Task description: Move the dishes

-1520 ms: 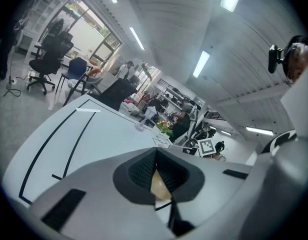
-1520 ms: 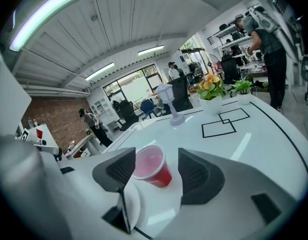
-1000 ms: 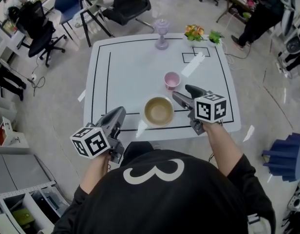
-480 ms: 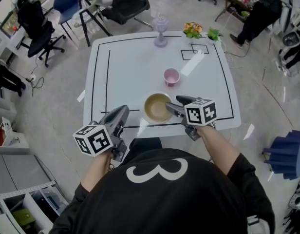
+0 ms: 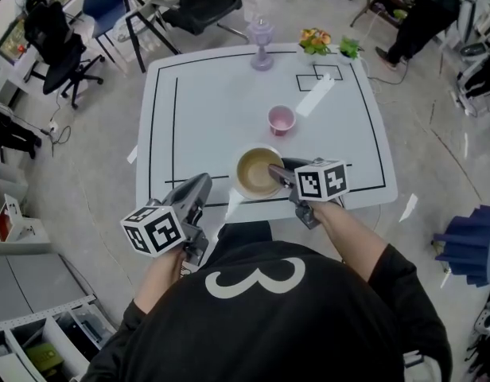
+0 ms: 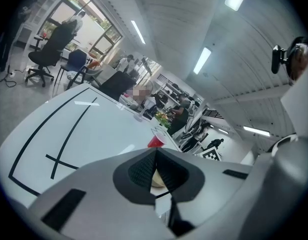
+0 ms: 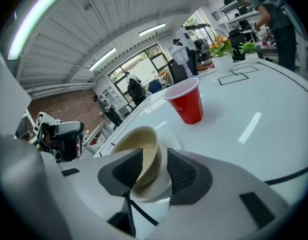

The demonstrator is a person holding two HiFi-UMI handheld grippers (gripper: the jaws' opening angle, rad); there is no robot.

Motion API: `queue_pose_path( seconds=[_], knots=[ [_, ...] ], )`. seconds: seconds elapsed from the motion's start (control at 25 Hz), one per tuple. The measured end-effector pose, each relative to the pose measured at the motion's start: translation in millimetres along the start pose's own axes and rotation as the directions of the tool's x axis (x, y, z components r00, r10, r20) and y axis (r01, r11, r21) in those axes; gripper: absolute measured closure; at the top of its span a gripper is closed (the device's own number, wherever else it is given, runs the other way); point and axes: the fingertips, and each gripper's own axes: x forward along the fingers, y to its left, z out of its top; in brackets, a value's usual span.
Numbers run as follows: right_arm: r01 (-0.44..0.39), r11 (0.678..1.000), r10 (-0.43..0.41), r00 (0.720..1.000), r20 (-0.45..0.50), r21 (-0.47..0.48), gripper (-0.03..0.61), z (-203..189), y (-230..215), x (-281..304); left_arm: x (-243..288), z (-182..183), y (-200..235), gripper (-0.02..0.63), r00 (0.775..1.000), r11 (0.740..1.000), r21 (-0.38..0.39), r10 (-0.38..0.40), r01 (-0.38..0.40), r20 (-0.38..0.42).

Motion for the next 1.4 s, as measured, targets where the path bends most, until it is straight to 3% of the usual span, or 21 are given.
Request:
queue_pose_path(
  seconds=[0.4,0.88,1.4],
  knots=[
    [0.044,0.998,-0.045,0.998,0.033,0.034,0.543,6,-3,0,7,1,-2,0.611,0.999,1.000,0.010,-0.019,0.020,-0.026],
    [0.038,0.999,-0.040,0.997,0.073,0.029,0.549,18,-4,-24,25,6,-11,0.611,0.997,0.998,0.029,-0.063,0.064,-0.051],
    [0.121,0.987,-0.138,0.975,0.172,0.105,0.549,30,-42,-83,53,6,-33,0.611,0.989,0.990,0.056,-0.123,0.128,-0.086]
  ],
)
